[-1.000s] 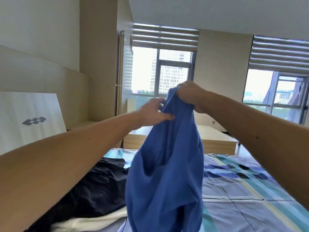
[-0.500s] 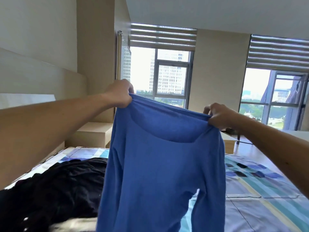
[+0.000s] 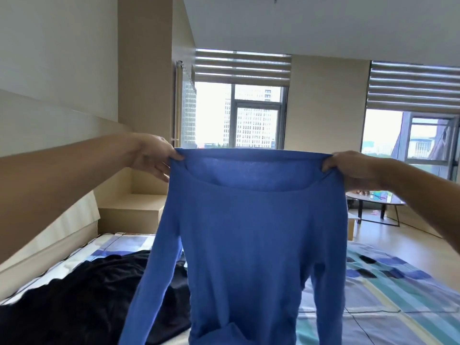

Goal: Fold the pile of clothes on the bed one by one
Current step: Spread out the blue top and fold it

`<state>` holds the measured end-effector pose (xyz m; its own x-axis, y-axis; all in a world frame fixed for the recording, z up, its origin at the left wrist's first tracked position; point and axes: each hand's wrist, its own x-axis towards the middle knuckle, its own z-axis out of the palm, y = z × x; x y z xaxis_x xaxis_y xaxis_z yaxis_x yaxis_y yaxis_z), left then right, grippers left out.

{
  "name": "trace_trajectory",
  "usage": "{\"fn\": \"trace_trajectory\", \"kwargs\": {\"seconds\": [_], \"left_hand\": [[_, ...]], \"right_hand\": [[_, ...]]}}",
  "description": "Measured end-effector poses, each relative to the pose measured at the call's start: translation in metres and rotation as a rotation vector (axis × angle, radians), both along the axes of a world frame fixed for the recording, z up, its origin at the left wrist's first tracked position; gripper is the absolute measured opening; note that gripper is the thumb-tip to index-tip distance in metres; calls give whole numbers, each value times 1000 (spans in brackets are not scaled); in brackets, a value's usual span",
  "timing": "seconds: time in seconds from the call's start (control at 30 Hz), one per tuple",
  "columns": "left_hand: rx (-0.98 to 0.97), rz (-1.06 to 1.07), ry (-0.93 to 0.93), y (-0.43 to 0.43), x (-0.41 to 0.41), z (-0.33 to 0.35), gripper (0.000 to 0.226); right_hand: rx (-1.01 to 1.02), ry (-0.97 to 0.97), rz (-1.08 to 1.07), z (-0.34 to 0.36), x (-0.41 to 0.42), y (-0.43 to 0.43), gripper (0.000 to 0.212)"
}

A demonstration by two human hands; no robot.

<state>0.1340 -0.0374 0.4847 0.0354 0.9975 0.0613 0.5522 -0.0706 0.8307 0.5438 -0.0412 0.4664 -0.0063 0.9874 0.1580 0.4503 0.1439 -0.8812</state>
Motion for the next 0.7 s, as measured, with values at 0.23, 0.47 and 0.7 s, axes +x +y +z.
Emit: {"fn": "trace_trajectory", "kwargs": {"seconds": [0.23, 0.47, 0.7], "left_hand": [[236, -208, -2, 5, -6, 11, 52], [270, -340, 396, -6, -28, -7, 53], [398, -398, 381, -19, -44, -35, 8]], "right_hand": [[60, -58, 359, 11, 35, -4, 79], [267, -27, 278, -25, 50, 3, 74], [563, -137, 52, -41, 44, -6, 27]]}}
